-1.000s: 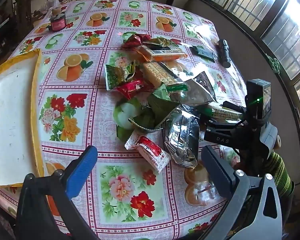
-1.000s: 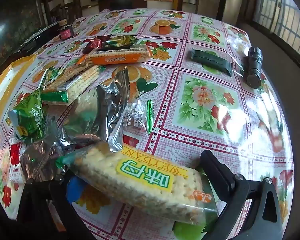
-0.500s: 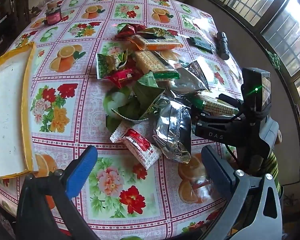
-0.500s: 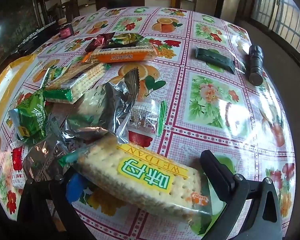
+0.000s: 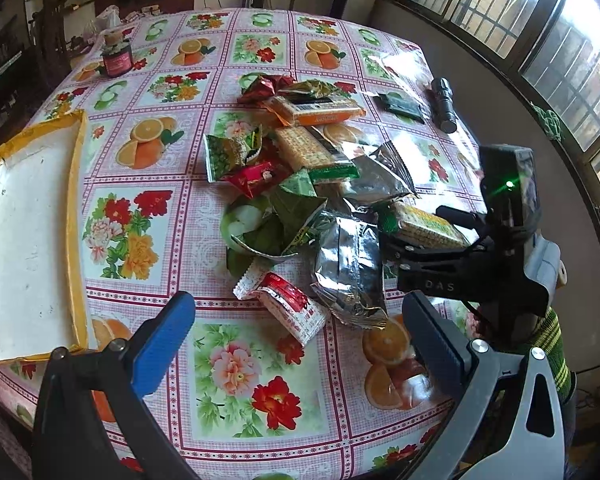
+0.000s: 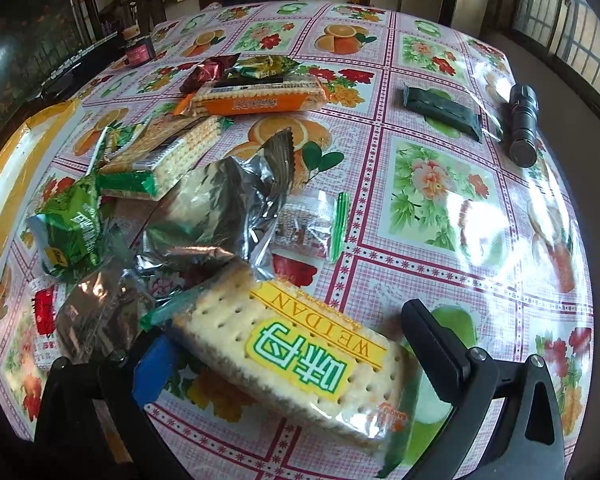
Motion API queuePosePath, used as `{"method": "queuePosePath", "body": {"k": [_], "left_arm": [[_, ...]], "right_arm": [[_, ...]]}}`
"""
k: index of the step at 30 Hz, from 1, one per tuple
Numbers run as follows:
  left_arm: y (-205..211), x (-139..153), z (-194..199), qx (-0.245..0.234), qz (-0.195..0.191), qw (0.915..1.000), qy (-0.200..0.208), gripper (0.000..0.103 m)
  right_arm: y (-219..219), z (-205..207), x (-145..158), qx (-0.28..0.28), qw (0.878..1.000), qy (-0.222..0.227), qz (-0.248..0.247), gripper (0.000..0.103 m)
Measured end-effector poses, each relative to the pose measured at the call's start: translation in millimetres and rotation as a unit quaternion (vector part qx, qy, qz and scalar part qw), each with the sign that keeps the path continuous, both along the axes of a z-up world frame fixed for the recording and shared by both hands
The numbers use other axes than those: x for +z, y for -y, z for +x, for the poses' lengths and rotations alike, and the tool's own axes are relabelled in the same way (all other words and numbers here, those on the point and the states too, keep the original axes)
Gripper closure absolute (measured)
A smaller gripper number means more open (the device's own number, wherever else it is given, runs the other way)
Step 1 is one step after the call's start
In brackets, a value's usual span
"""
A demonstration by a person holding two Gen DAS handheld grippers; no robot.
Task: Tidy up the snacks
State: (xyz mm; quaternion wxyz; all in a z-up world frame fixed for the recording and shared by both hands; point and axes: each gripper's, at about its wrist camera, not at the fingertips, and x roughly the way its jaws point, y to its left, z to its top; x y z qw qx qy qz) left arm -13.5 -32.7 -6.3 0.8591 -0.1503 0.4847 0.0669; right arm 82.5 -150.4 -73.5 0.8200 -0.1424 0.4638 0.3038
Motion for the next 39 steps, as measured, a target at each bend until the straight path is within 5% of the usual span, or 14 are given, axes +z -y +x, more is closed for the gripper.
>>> {"method": "queuePosePath", "body": {"k": [5,9,15,39], "left_arm": [[-5.1,8.4,-8.5,0.023,0.033,0.9989,0.022,0.0],[-8.6,14.3,-13.0,0.032,0.048,0.9978,0.033,0.0],[-10.0,18.0,-22.9,0.039,0.055,0.9966,0.046,0.0],[-14.7,24.5,-40.8,0.057,0.071,0.9943,0.056,0.0]], "right_arm": [[34.7,-38.3,41.3,-0.018,0.991,0.029,0.129,0.001],[55.0,-69.7,78.6,-0.039,0.978,0.096,0.181,0.001],[48.8,-87.2,100.3,-0.051,0.975,0.137,0.166,0.001],[49.7,-97.0,103.6,-0.059,0.974,0.142,0.168,0.001]]}}
